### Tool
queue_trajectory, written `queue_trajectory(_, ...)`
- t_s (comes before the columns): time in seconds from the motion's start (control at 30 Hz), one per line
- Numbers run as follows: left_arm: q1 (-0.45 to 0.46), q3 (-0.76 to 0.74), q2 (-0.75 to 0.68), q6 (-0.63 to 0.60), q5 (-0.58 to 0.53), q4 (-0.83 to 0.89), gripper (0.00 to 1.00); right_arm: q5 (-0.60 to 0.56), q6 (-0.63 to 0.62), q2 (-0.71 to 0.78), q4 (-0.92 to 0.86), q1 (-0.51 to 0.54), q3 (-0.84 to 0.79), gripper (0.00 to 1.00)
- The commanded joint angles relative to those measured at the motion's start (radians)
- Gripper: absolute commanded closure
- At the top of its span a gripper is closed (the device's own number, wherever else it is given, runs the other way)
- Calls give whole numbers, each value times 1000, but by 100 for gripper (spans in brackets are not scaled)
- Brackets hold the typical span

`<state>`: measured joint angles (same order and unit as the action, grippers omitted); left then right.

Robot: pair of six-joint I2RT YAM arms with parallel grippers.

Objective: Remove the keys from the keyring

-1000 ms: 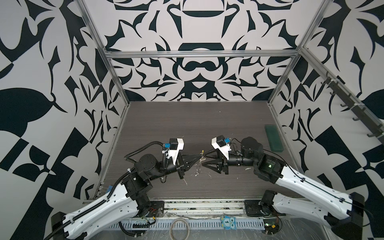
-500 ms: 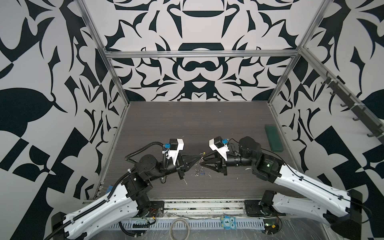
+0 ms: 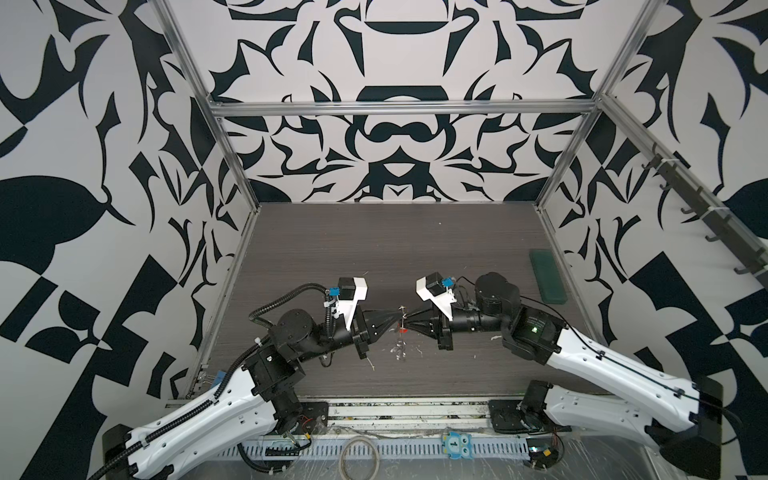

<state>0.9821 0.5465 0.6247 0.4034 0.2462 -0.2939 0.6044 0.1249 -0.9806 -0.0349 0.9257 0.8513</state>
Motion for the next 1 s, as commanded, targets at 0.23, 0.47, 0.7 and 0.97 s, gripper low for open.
queue_trajectory(0.23, 1, 10, -39, -14, 7, 16, 100, -37, -45, 28, -240, 4, 156, 100)
queue_trajectory(0.47, 0, 20, -33, -21, 45, 38, 100, -47, -81, 9, -293, 1, 203, 100)
queue_trajectory(0.7, 0, 9, -43, -21, 70, 27, 100, -64, -95, -1, -312, -17, 240, 100)
queue_trajectory(0.97, 1, 9, -39, -20, 94, 30, 100, -54, -95, -21, -315, -31, 262, 100)
